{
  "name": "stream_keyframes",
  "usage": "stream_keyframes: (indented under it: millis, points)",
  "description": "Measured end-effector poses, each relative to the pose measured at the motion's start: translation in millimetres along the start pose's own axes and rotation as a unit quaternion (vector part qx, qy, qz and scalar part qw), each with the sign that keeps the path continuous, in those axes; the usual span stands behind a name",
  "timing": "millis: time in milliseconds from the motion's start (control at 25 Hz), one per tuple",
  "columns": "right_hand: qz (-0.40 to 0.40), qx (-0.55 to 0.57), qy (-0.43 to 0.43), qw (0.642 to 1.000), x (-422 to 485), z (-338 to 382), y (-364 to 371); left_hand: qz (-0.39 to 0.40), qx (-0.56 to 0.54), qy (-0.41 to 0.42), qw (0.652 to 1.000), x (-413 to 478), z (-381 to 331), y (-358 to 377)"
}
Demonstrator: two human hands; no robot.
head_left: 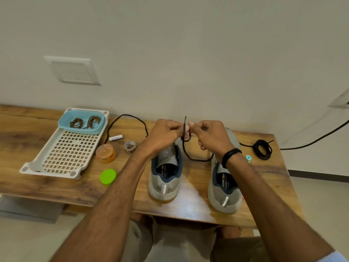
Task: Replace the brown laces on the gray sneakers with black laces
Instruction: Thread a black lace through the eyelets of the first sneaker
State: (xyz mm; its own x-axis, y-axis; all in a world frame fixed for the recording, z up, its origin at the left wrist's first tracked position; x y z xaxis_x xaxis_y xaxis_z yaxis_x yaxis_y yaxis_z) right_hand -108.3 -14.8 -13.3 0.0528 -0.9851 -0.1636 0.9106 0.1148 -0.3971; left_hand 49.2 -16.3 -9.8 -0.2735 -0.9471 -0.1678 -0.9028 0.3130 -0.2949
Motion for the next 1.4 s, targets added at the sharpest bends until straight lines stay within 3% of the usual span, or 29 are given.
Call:
stream_keyframes:
  millis: [120,200,240,280,320,400,440,480,520,600,680,720,800,840,920,960,1080,1240,1400]
  points:
    - [-0.082,-0.049,0.014,0.995,6,-10,-9,-0.237,0.020,-0.078,0.968,0,20,-25]
    - [-0.112,-0.078,0.022,0.990,9,-15,-11,-0.367,0.161,-0.121,0.908,-3,32,-42]
    - [-0.110,-0.088,0.016,0.990,10,-14,-10,-0.385,0.229,-0.127,0.885,-6,32,-44]
    - [-0.095,-0.096,0.001,0.991,10,-11,-7,-0.374,0.262,-0.099,0.884,-7,29,-42]
    - [-0.069,-0.095,-0.024,0.993,10,-7,-3,-0.331,0.250,-0.039,0.909,-5,25,-37]
    - [-0.021,-0.059,-0.075,0.995,8,1,7,-0.160,0.095,0.067,0.980,-1,12,-21]
    - [-0.012,-0.037,-0.090,0.995,7,4,11,-0.066,0.025,0.073,0.995,-2,5,-13]
    - [-0.015,-0.025,-0.094,0.995,7,7,12,-0.019,0.003,0.065,0.998,0,5,-8]
    - [-0.027,-0.021,-0.086,0.996,8,7,12,-0.031,0.015,0.050,0.998,2,9,-8]
    - [-0.051,-0.043,-0.054,0.996,12,2,7,-0.152,0.070,-0.005,0.986,4,22,-24]
    - [-0.041,-0.084,-0.032,0.995,14,-3,4,-0.266,0.199,-0.072,0.941,3,37,-44]
    - [-0.026,-0.087,-0.032,0.995,14,-5,6,-0.283,0.285,-0.099,0.911,2,42,-49]
    - [0.003,-0.050,-0.038,0.998,13,-3,14,-0.243,0.381,-0.062,0.890,5,45,-44]
    - [0.008,-0.011,-0.032,0.999,12,0,18,-0.195,0.367,-0.010,0.909,8,43,-37]
    - [-0.009,0.077,-0.004,0.997,10,5,24,-0.092,0.210,0.069,0.971,12,34,-22]
    - [-0.020,0.111,0.010,0.994,9,8,25,-0.067,0.140,0.082,0.984,14,30,-18]
    - [-0.014,0.162,0.030,0.986,9,11,27,-0.072,0.112,0.103,0.986,16,34,-20]
    - [0.036,0.208,0.028,0.977,14,11,33,-0.121,0.181,0.066,0.974,13,34,-28]
    - [-0.019,0.128,0.016,0.991,13,10,34,-0.120,0.240,0.023,0.963,10,31,-24]
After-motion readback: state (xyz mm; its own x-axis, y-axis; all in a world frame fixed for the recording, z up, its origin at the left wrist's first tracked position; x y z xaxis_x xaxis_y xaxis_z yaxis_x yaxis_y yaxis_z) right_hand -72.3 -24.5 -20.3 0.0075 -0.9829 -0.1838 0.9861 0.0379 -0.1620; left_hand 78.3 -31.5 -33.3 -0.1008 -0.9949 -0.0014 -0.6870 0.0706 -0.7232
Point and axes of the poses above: each hand's wrist, its own x-axis towards the middle knuckle, its own y-axis out of the palm, z = x × y, the point moved 1 cm from there along x, towards the middle knuckle, and after that the axes turned 7 degrees about z, right-handed, at the moved point
